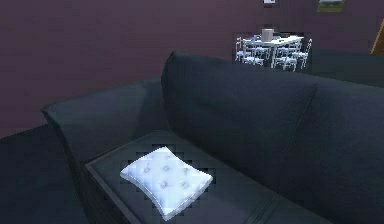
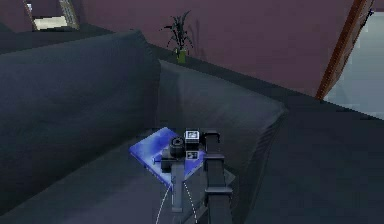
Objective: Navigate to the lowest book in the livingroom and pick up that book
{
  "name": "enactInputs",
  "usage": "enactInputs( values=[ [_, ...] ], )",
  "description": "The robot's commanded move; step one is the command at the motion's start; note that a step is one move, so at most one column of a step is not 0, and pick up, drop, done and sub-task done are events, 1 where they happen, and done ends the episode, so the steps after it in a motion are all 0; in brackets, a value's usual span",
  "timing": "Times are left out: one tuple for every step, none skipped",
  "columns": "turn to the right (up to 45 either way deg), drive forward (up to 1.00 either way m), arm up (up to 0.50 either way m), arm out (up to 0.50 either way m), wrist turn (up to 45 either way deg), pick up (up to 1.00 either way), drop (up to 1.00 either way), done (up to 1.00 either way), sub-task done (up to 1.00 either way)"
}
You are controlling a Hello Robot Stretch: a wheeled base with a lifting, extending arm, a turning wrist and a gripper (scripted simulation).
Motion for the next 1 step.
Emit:
enactInputs(
  values=[
    [0.0, 0.0, 0.0, 0.0, 45.0, 0.0, 0.0, 0.0, 0.0]
  ],
)
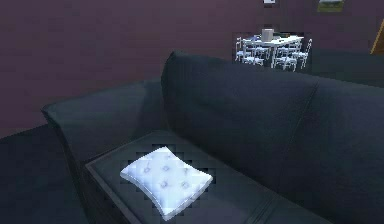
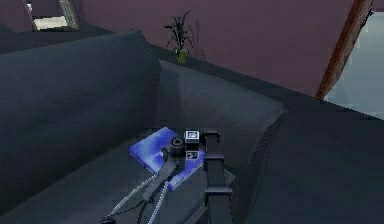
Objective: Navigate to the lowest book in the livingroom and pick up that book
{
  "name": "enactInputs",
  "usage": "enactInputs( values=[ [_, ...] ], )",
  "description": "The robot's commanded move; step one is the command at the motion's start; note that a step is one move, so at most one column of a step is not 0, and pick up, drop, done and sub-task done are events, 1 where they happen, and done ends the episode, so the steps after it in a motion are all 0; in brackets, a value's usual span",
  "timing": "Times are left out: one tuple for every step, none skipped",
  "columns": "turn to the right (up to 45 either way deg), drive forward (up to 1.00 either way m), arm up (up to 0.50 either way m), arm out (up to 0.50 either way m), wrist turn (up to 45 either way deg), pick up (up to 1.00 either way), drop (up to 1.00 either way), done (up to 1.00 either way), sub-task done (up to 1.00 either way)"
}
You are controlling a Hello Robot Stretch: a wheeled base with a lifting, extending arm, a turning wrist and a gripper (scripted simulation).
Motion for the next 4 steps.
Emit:
enactInputs(
  values=[
    [0.0, 0.0, 0.0, 0.0, 45.0, 0.0, 0.0, 0.0, 0.0],
    [0.0, 0.0, 0.0, 0.0, 45.0, 0.0, 0.0, 0.0, 0.0],
    [0.0, 0.0, 0.0, 0.0, 24.0, 0.0, 0.0, 0.0, 0.0],
    [0.0, 0.0, -0.3, 0.0, 0.0, 0.0, 0.0, 0.0, 0.0]
  ],
)
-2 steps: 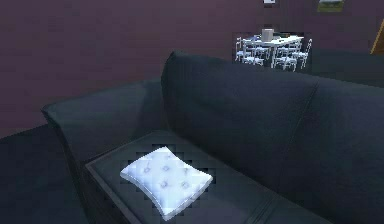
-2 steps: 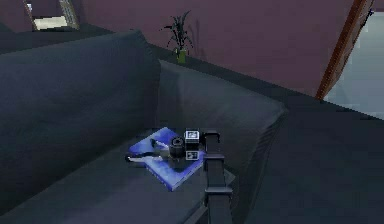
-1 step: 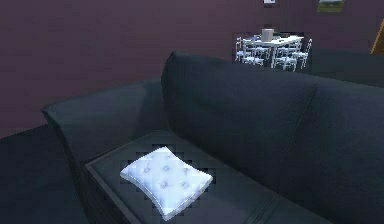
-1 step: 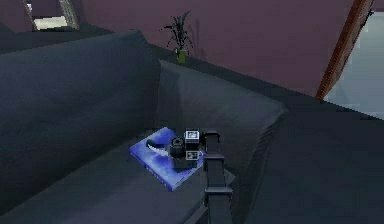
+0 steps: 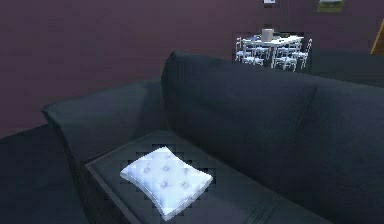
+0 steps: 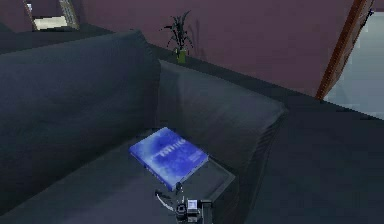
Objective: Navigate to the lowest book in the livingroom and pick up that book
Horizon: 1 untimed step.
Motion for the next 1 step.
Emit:
enactInputs(
  values=[
    [0.0, 0.0, 0.0, 0.0, 0.0, 1.0, 0.0, 0.0, 0.0]
  ],
)
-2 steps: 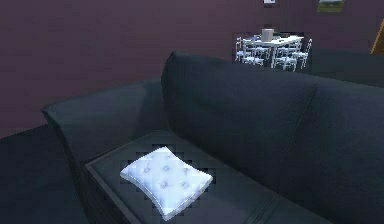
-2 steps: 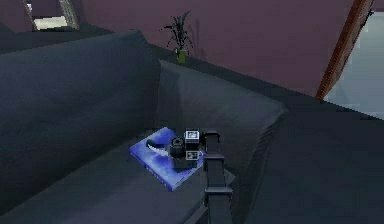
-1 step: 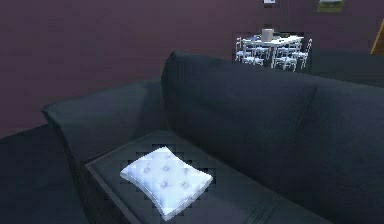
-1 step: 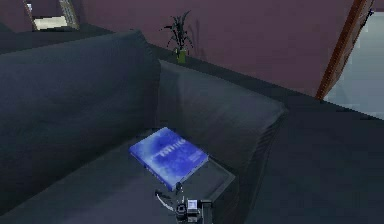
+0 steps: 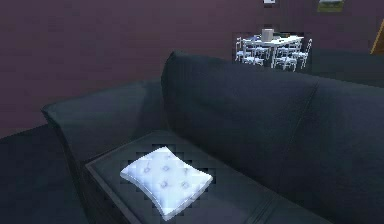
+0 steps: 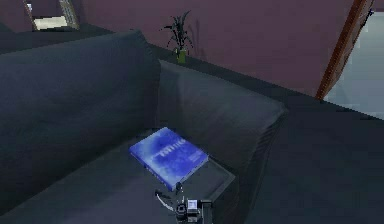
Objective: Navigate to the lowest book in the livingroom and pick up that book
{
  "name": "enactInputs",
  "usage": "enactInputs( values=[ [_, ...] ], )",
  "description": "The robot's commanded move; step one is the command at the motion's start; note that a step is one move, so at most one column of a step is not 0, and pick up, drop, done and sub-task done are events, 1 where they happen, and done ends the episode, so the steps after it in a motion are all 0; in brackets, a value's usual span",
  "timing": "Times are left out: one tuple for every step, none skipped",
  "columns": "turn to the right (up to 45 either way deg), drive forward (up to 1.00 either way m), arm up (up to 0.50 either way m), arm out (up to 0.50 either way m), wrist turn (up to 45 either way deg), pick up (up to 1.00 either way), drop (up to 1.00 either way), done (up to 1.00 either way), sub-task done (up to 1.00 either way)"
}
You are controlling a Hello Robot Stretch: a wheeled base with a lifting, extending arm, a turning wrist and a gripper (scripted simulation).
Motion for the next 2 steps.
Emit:
enactInputs(
  values=[
    [0.0, 0.0, 0.1, 0.0, 0.0, 0.0, 0.0, 0.0, 0.0],
    [0.0, 0.0, 0.0, 0.0, 0.0, 0.0, 0.0, 1.0, 0.0]
  ],
)
